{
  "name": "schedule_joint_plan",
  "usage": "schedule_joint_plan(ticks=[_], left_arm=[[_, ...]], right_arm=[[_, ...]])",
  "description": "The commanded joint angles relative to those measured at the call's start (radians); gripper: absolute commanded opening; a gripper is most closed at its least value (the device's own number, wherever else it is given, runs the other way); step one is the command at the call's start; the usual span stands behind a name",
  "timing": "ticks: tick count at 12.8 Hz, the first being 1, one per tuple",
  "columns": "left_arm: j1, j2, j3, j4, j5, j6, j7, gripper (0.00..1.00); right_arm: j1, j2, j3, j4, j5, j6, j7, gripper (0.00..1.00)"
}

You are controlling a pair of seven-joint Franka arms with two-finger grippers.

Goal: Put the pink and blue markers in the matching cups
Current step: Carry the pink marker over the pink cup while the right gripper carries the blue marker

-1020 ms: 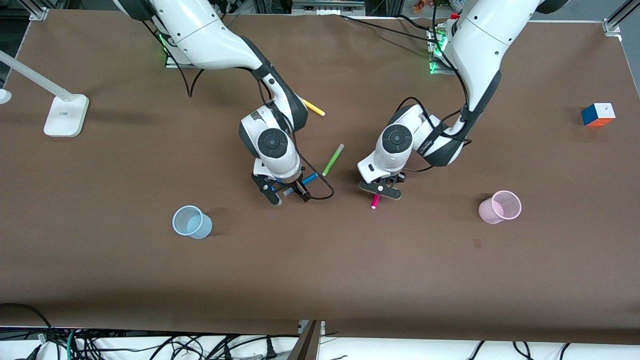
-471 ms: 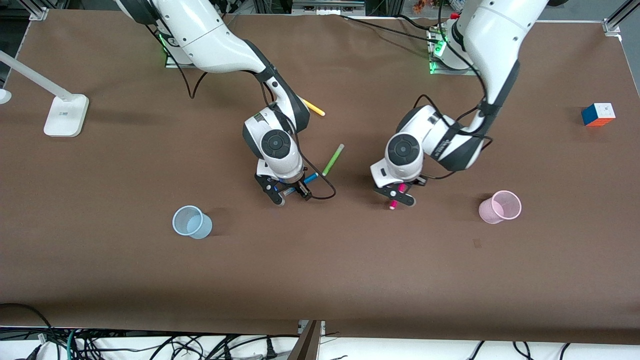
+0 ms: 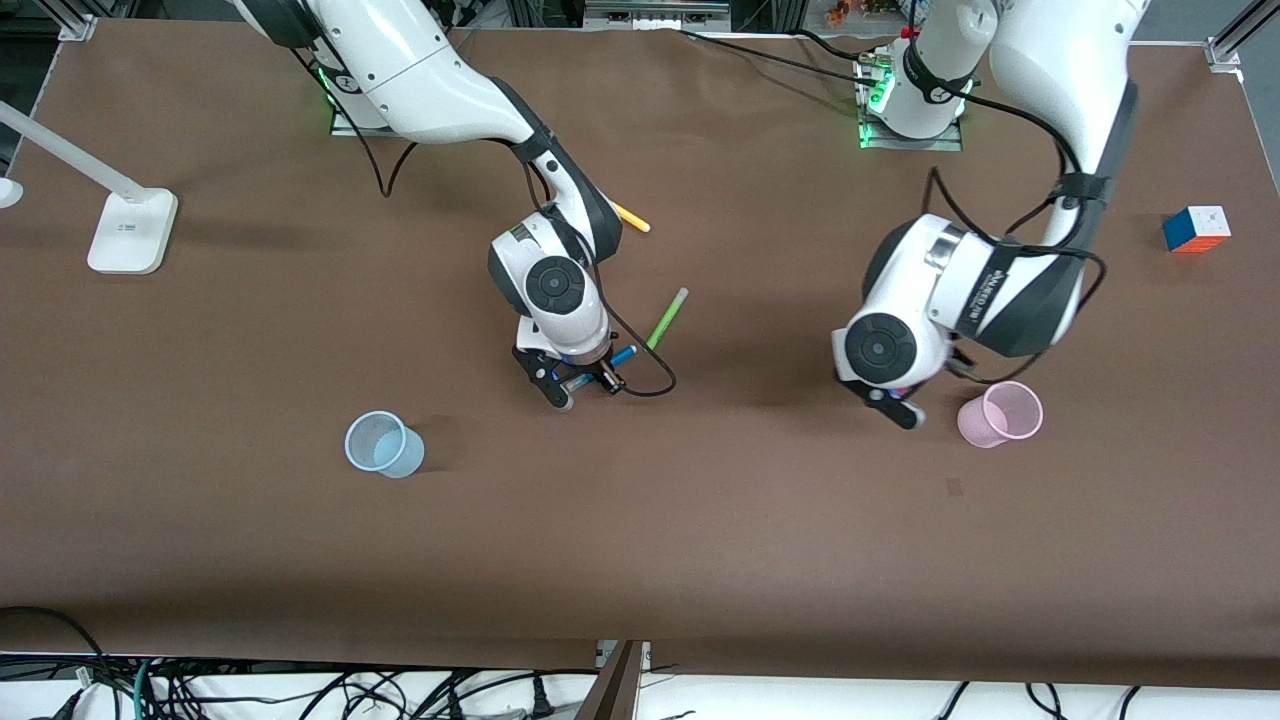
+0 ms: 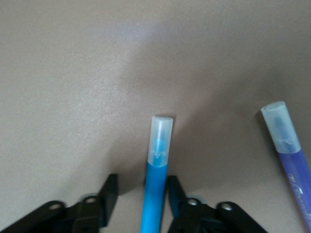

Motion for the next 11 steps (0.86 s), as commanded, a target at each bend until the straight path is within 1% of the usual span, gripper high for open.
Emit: schedule_joint_plan(ticks=[1, 3, 4, 5, 6, 7, 9, 10, 11], left_arm=[[0.028, 0.011, 0.037, 0.030, 0.180, -0.072, 0.211, 0.00], [0.048, 0.014, 0.040, 0.027, 0.335, -0.072, 0.324, 0.00], [0.048, 0.023, 0.040, 0.018, 0.402, -0.067, 0.324, 0.00], [0.054, 0.046, 0.040, 0.018, 0.458, -0.064, 0.324, 0.00], [0.061, 0.068, 0.040, 0.016, 0.485, -0.061, 0.323, 0.00], [0.059, 0.080, 0.040, 0.012, 0.490, -0.053, 0.321, 0.00], [0.056, 0.082, 0.038, -0.039, 0.484, -0.041, 0.309, 0.00], [0.068, 0.083, 0.037, -0.063, 0.463, -0.040, 0.294, 0.00], [0.076, 0.083, 0.037, -0.068, 0.452, -0.029, 0.286, 0.00]], right_arm=[[0.000, -0.007, -0.011, 0.013, -0.005, 0.004, -0.044, 0.00], [-0.031, -0.048, -0.010, 0.013, 0.003, -0.022, -0.084, 0.00], [-0.056, -0.077, -0.007, 0.013, 0.005, -0.079, -0.107, 0.00], [-0.085, -0.112, -0.005, 0.013, 0.023, -0.131, -0.158, 0.00], [-0.109, -0.155, -0.007, 0.013, 0.079, -0.186, -0.229, 0.00], [-0.141, -0.189, -0.011, 0.013, 0.136, -0.244, -0.314, 0.00], [-0.229, -0.256, -0.014, 0.013, 0.184, -0.392, -0.482, 0.00], [-0.284, -0.278, -0.014, 0.013, 0.219, -0.438, -0.559, 0.00], [-0.337, -0.293, -0.014, 0.013, 0.274, -0.467, -0.639, 0.00]])
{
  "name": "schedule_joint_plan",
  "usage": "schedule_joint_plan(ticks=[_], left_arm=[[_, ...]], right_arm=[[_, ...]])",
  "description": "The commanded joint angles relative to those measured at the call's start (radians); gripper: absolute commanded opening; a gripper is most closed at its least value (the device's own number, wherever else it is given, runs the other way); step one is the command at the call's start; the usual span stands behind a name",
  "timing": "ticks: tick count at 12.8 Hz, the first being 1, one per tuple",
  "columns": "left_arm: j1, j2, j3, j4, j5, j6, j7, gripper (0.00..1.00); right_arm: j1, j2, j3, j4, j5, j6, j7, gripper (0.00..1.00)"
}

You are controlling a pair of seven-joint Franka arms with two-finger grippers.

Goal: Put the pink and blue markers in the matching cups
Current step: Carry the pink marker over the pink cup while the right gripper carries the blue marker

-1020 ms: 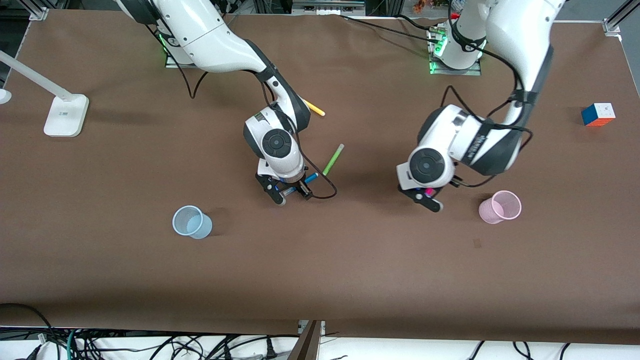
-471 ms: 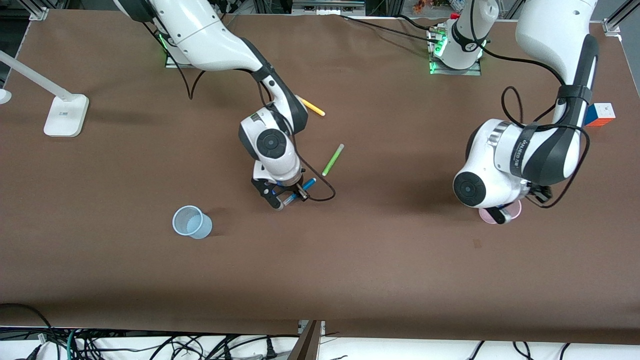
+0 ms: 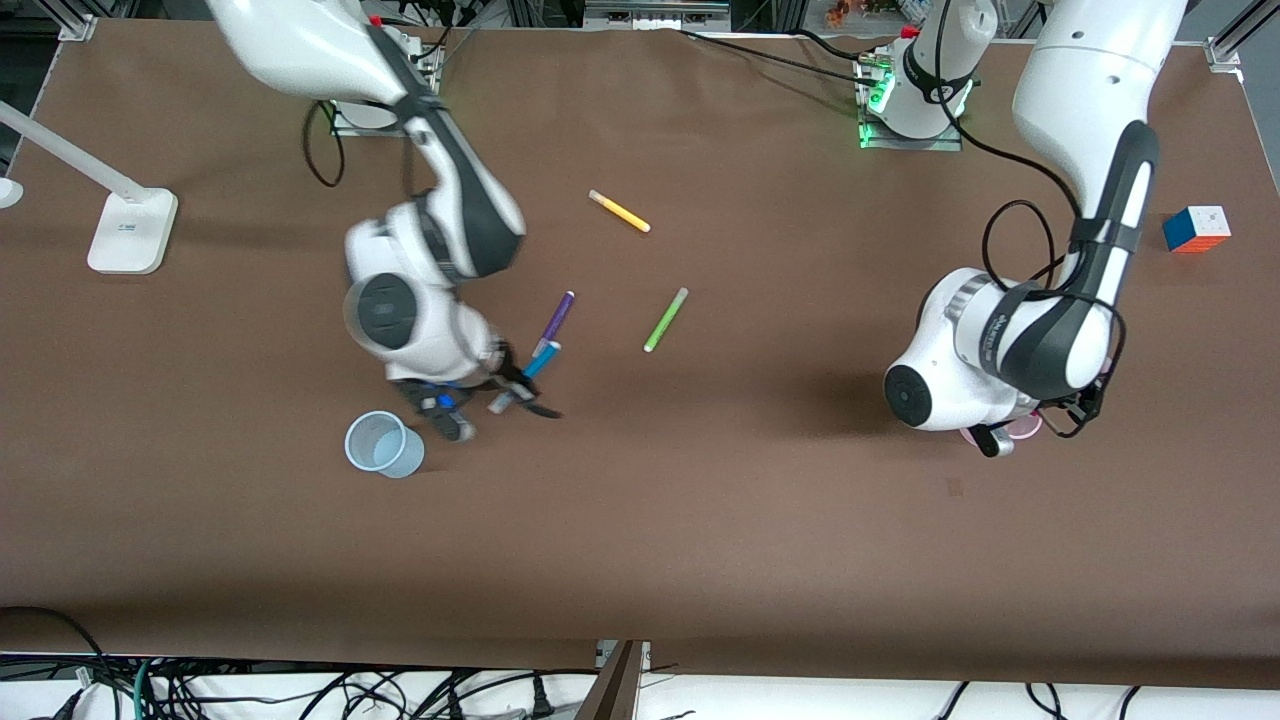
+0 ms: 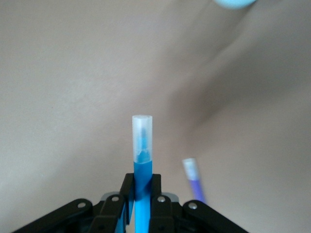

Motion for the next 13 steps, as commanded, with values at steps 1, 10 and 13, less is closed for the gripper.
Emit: schedule_joint_plan(ticks=[1, 10, 13], left_arm=[[0.013, -0.011, -0.005, -0.034, -0.007, 0.028, -0.010, 0.00], [0.001, 0.017, -0.011, -0.025, -0.007, 0.063, -0.123, 1.00], [0.002, 0.009, -0.011, -0.017, -0.008, 0.063, -0.140, 1.00]], right_arm=[[-0.149, -0.042, 0.015, -0.025, 0.144, -0.085, -0.224, 0.00], [-0.420, 0.057, 0.018, -0.022, 0.606, -0.119, -0.455, 0.00], [-0.463, 0.108, 0.021, -0.022, 0.705, -0.154, -0.502, 0.00]])
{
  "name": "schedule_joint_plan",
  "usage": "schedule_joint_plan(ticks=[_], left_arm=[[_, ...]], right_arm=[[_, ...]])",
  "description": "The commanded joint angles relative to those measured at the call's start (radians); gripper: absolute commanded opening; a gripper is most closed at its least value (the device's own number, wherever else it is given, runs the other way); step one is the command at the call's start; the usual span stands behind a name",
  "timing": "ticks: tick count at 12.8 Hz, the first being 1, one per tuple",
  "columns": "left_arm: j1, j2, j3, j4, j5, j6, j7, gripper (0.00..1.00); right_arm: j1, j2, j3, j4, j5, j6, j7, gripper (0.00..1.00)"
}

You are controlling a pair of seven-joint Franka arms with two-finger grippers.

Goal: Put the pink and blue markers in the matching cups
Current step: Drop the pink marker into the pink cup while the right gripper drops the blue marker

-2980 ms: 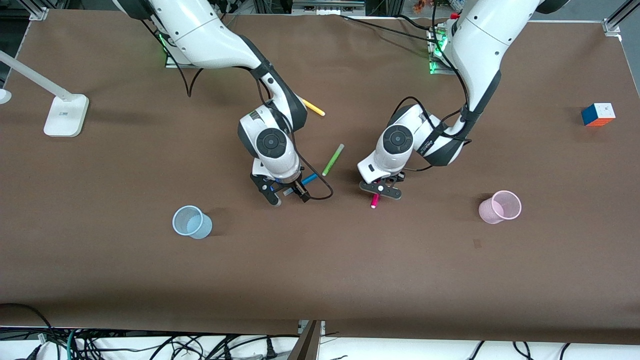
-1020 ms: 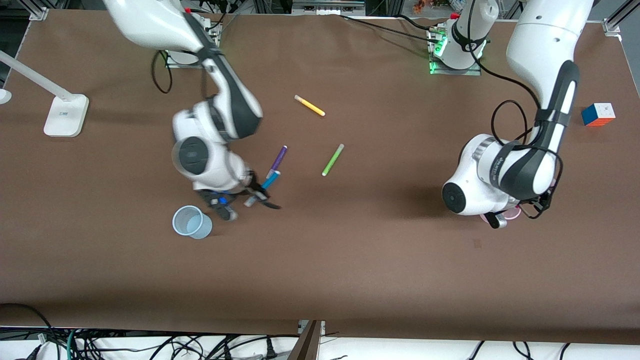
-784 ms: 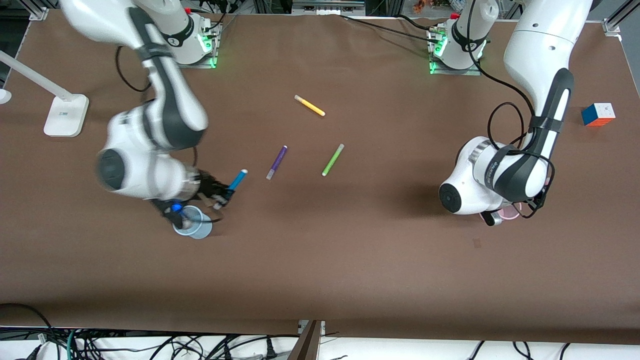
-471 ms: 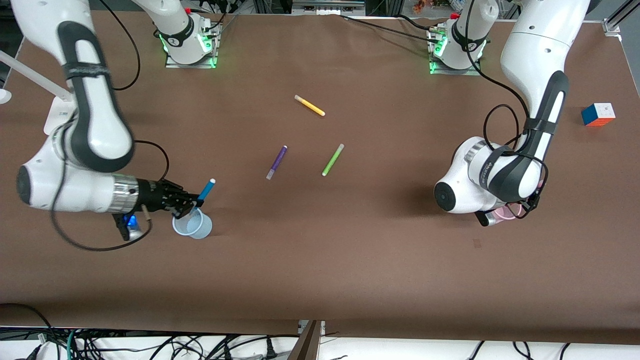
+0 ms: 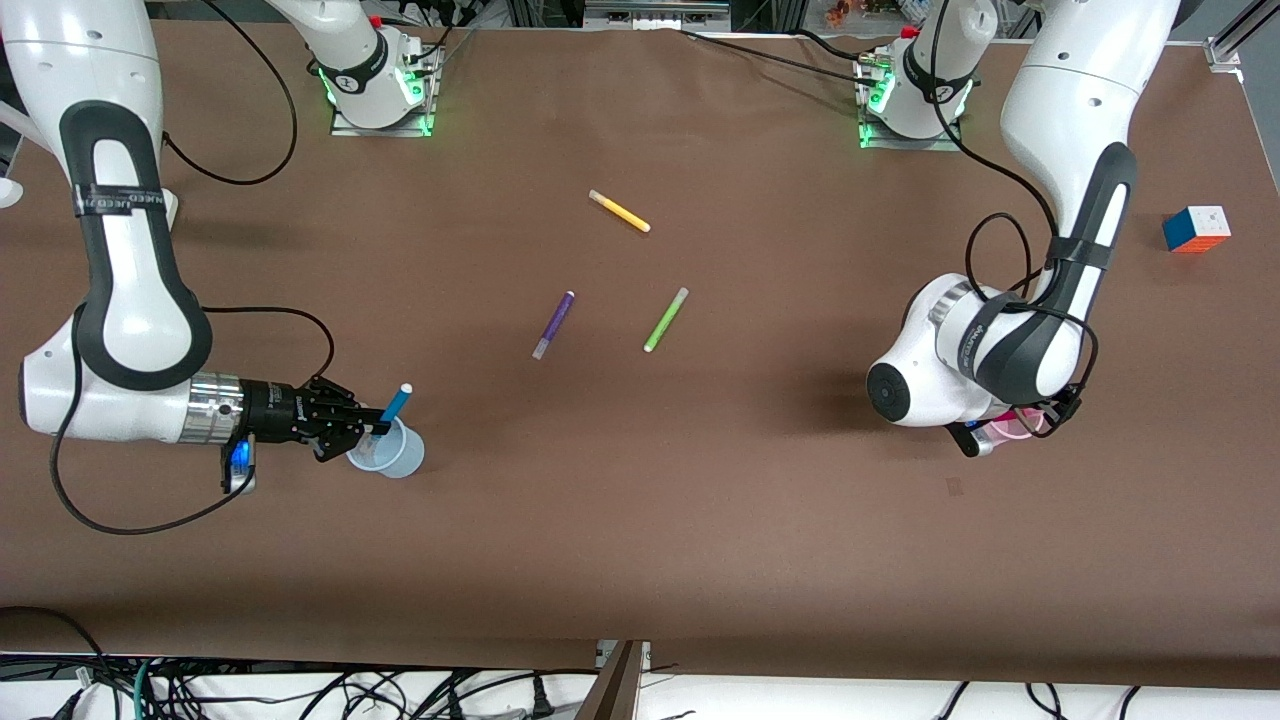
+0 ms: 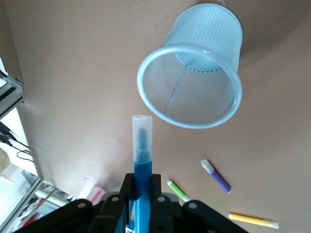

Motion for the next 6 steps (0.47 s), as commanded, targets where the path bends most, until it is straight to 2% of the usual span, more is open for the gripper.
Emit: schedule_joint_plan(ticks=[1, 4, 6], left_arm=[[0.006, -0.012, -0.005, 0.025, -0.026, 0.004, -0.014, 1.00], [0.015, -0.019, -0.004, 0.122, -0.197, -0.003, -0.012, 1.00], [0.026, -0.019, 0.008, 0.187, -0.365, -0.008, -0.014, 1.00]], right_arm=[[-0.060, 0.031, 0.019, -0.003, 0.106, -0.058, -0.078, 0.00], [-0.094, 0.086, 0.019, 0.005, 0.184, -0.104, -0.141, 0.00], [-0.101, 0.102, 0.019, 0.005, 0.187, -0.109, -0.157, 0.00]])
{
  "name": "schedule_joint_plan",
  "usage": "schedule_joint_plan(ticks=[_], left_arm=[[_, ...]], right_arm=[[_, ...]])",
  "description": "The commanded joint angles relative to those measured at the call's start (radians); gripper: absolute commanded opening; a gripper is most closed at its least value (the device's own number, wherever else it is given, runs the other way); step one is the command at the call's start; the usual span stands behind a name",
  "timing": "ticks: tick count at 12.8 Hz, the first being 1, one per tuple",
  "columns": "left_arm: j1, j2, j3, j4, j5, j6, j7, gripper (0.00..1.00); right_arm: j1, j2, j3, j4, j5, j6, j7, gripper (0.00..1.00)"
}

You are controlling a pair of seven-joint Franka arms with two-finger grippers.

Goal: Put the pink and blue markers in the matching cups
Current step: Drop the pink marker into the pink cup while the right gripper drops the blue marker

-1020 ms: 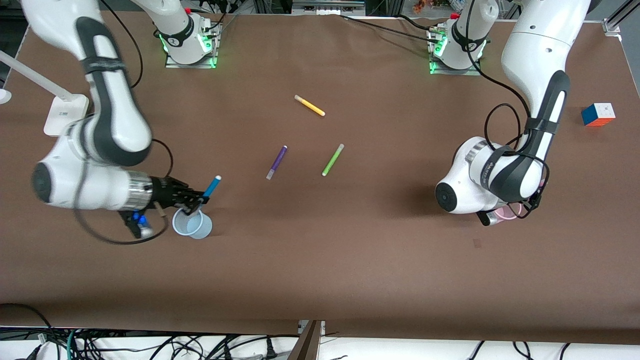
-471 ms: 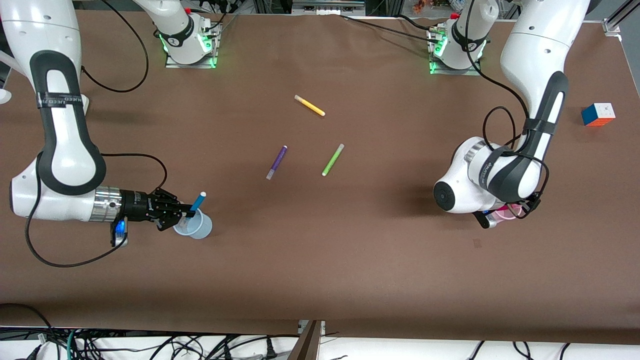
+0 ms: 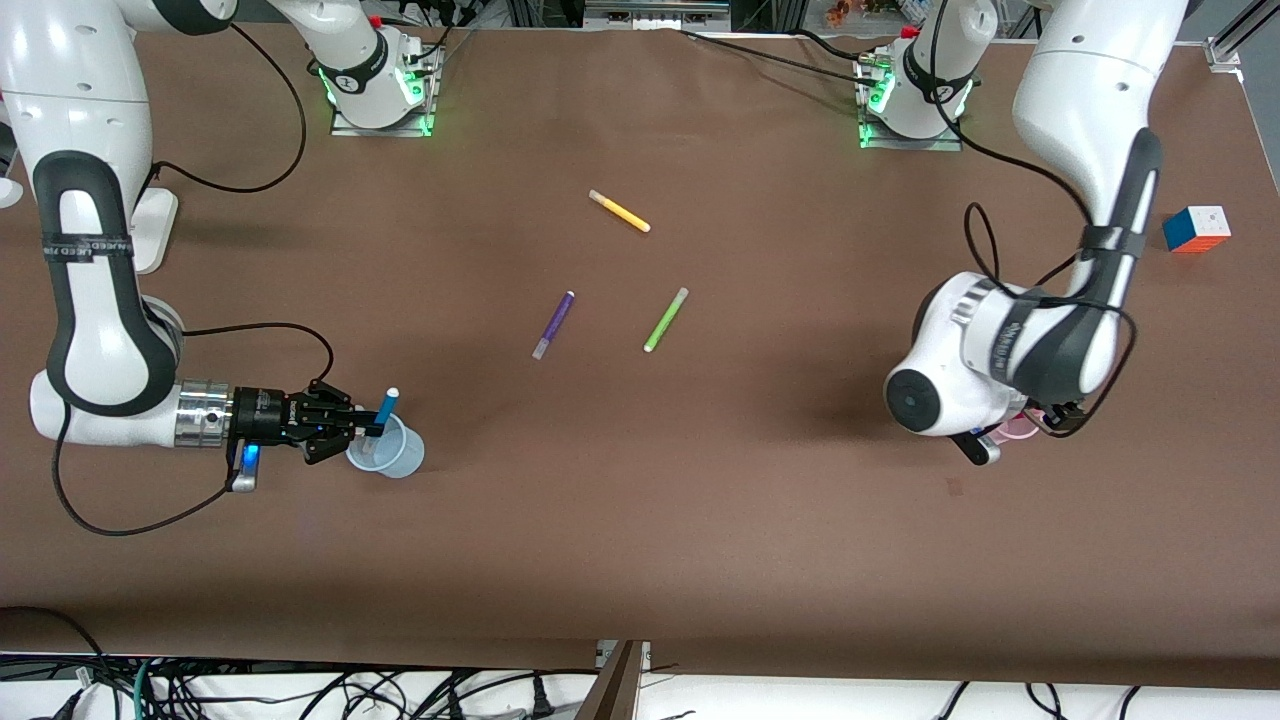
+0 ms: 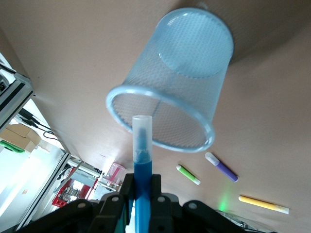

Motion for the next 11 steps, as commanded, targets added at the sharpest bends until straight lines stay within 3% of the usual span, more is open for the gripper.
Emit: schedule_joint_plan(ticks=[1, 2, 3, 4, 6, 9, 11], left_arm=[[0.049, -0.007, 0.005, 0.096, -0.198, -0.007, 0.004, 1.00], [0.071, -0.007, 0.005, 0.125, -0.279, -0.008, 0.004, 1.00], [0.099, -0.007, 0.005, 0.148, -0.371, -0.008, 0.004, 1.00], [0.119, -0.007, 0.005, 0.171, -0.434, -0.008, 0.004, 1.00], [0.125, -0.007, 0.004, 0.231, -0.455, -0.007, 0.004, 1.00], [0.125, -0.009, -0.006, 0.353, -0.457, -0.005, 0.004, 1.00], [0.128, -0.033, -0.010, 0.403, -0.498, 0.001, 0.003, 1.00]], right_arm=[[-0.019, 0.020, 0.019, 0.005, 0.042, -0.017, -0.032, 0.00], [-0.019, 0.025, 0.017, 0.005, 0.061, -0.019, -0.032, 0.00], [-0.022, 0.031, 0.017, 0.005, 0.076, -0.020, -0.034, 0.14], [-0.026, 0.037, 0.017, 0.005, 0.076, -0.025, -0.034, 0.40], [-0.028, 0.039, 0.017, 0.005, 0.076, -0.026, -0.034, 0.78], [-0.035, 0.033, 0.017, 0.005, 0.076, -0.043, -0.027, 0.85], [-0.043, 0.005, 0.013, 0.032, 0.060, -0.127, -0.011, 0.86]])
